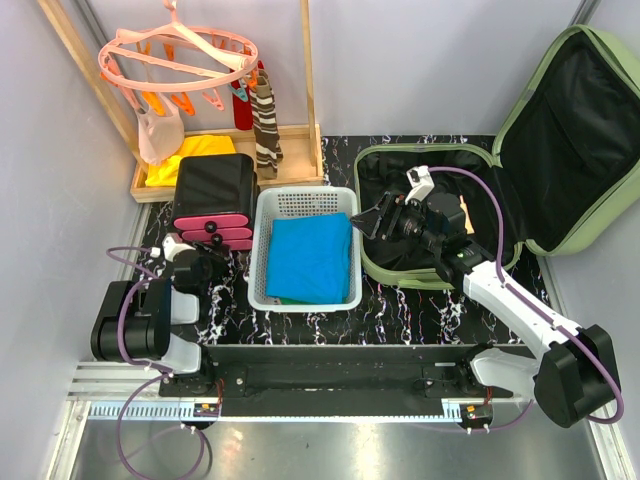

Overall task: Open, take out, and arrange the luggage
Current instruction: Open the drawer

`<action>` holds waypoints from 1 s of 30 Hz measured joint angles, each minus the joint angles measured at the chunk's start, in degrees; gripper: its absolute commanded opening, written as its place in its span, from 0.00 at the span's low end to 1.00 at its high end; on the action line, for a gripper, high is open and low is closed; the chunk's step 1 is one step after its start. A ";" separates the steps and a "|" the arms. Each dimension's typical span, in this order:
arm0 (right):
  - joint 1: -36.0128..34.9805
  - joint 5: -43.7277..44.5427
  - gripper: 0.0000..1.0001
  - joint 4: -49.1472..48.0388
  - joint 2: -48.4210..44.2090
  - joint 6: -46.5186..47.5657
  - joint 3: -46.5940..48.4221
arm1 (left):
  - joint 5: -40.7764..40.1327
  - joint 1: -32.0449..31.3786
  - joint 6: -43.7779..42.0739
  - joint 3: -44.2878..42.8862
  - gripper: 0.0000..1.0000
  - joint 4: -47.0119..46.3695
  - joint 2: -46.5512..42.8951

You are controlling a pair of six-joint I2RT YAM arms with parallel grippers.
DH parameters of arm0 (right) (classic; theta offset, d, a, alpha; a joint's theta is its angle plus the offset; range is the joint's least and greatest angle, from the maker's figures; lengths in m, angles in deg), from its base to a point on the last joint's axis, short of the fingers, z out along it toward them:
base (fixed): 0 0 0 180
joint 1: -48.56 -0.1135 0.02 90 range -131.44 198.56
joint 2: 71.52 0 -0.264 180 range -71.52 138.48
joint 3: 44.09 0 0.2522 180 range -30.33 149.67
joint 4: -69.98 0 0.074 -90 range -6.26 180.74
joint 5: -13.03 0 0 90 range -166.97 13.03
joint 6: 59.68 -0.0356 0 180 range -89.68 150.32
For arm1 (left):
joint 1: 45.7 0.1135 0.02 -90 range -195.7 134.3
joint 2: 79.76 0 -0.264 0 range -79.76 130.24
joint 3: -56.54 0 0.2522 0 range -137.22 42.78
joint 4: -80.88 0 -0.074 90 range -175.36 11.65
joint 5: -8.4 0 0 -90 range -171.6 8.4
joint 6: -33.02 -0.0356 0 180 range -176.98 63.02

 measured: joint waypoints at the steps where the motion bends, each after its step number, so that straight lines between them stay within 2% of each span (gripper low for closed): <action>1: 0.00 0.00 0.79 0.00 0.00 0.00 0.00 | 0.00 0.00 -0.02 0.00 0.10 0.00 0.00; 6: 0.00 0.07 0.79 0.00 0.00 0.00 0.00 | -0.50 -0.04 0.20 0.57 0.00 -0.42 -0.37; 20: 0.00 0.24 0.79 -0.04 0.11 -0.02 0.00 | -1.36 -0.15 0.46 6.38 0.00 2.16 -9.14; 30: 0.00 0.24 0.79 -0.07 0.11 -0.02 -0.07 | -2.71 -0.28 -0.57 7.74 0.00 14.25 -21.00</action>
